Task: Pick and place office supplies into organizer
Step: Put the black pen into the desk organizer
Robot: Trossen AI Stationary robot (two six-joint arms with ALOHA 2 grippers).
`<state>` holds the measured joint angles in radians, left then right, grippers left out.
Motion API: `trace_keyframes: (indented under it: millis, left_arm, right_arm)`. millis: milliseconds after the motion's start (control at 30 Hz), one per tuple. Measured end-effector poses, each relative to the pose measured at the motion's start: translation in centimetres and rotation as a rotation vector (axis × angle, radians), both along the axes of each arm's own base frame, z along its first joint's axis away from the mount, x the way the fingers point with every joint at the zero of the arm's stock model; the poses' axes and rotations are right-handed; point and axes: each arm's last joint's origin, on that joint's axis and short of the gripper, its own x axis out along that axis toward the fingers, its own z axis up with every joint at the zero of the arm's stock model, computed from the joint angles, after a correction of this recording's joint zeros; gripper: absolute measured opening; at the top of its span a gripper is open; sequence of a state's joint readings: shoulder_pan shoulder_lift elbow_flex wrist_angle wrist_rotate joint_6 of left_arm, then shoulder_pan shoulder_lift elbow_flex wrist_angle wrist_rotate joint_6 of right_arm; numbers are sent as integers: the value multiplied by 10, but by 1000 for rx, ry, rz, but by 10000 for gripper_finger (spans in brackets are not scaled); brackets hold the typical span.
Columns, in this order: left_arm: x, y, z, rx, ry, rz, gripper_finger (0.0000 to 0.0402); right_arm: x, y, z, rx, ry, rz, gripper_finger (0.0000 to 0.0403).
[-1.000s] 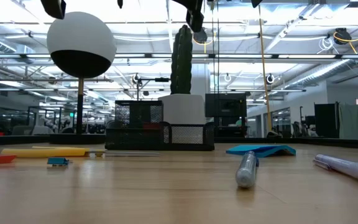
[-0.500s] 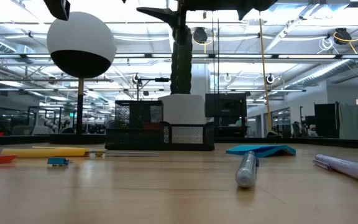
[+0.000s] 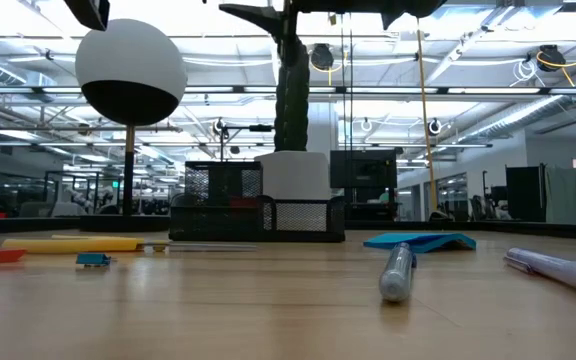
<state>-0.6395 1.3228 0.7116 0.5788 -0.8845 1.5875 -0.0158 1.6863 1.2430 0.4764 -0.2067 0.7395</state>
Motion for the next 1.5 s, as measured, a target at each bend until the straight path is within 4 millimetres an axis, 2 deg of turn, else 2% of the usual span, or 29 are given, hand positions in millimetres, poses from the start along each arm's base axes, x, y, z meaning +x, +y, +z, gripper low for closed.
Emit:
trace_keyframes:
  millis: [167,400,633,800,1133,1300,1500]
  left_arm:
    - [3,3,0,-15,-3,-6,53]
    - [4,4,0,-26,-4,-18,42]
    - [4,4,-2,-51,4,-21,54]
    - [4,5,-3,-52,13,-20,42]
    - [4,4,-5,-27,33,-25,56]
    - [3,4,-6,-19,40,-21,51]
    - [4,4,-5,-58,25,-21,84]
  right_arm:
    - [3,4,-4,0,-4,-10,232]
    - [18,7,-26,67,-6,24,230]
    - [24,8,-31,82,-54,46,218]
    - [24,8,-31,67,-57,47,183]
    - [23,8,-27,30,-86,46,71]
    - [23,8,-28,-2,-88,50,70]
    - [23,8,-28,-55,-104,71,68]
